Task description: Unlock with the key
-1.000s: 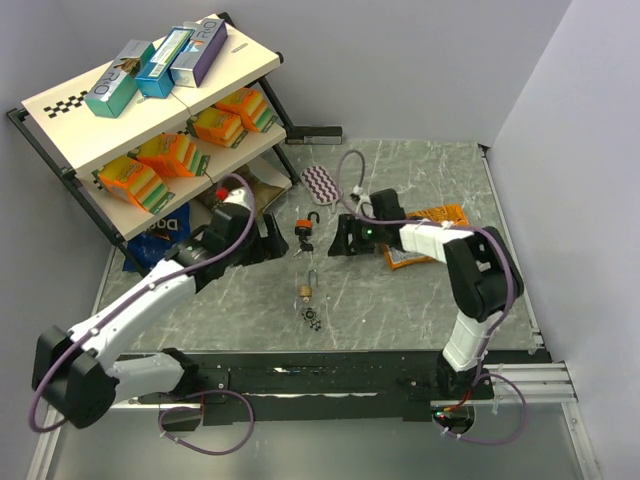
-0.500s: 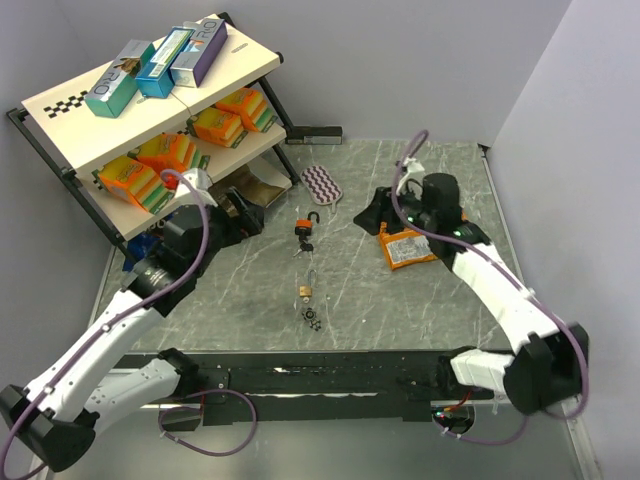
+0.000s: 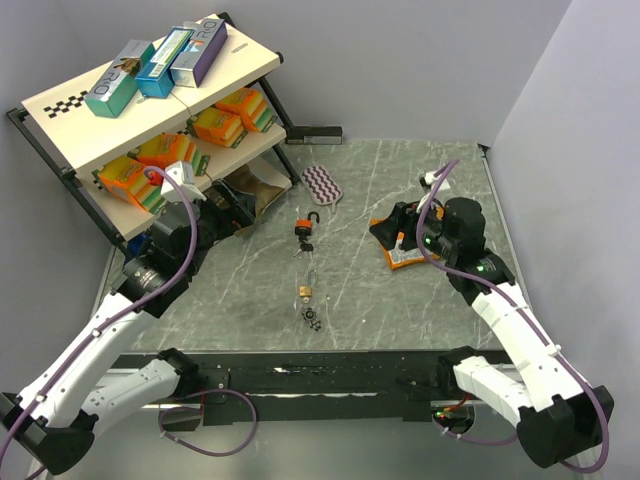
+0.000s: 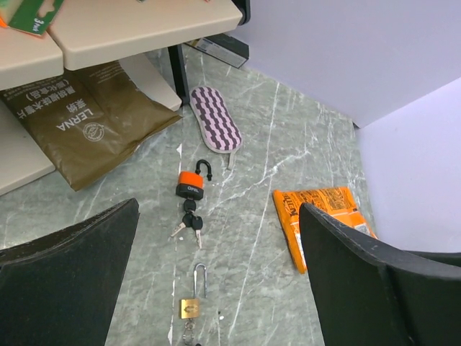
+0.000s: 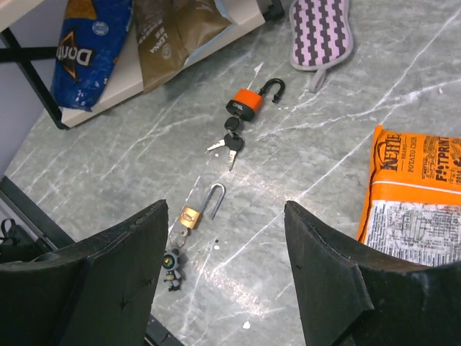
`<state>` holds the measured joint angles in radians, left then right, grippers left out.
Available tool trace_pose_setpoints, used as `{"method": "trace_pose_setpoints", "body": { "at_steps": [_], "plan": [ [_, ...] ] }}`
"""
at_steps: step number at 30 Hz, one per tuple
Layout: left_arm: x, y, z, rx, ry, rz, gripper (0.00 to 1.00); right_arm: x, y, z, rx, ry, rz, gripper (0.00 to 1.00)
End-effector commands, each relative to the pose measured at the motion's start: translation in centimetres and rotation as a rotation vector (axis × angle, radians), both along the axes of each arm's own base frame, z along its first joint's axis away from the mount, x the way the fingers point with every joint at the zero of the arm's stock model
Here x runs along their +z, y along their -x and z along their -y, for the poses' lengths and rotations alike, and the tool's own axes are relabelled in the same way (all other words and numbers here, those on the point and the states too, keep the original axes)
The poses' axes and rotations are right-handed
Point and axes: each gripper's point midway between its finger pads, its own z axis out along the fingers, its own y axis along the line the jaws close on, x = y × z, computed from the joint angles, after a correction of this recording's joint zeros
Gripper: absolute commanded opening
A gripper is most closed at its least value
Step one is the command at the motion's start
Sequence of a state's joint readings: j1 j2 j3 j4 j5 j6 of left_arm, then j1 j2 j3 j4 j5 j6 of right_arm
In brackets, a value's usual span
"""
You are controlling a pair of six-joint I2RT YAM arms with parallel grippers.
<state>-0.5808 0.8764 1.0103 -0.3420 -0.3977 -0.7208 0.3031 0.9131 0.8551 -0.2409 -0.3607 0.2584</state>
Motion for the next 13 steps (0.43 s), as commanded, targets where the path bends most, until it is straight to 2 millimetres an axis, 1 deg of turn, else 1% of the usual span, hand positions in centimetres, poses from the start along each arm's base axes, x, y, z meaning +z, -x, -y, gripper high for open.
{"method": "trace_pose_setpoints", "body": {
  "at_steps": [1, 7, 13],
  "plan": [
    [1.6, -0.06, 0.32, -0.024, 0.015, 0.05, 0.96, 1.37, -0.54, 0.24, -0.028, -0.017, 0.044, 0.72],
    [2.3, -0.01, 0.49, -0.045, -0.01, 0.076, 0.96, 1.18, -0.39, 0.6, -0.045, -0.013, 0.048, 0.72],
    [1.93, -0.29, 0.54, -0.037, -0.012, 0.059, 0.96, 1.23, -0.59, 0.8, -0.064, -0.016, 0.051, 0.72]
  ]
}}
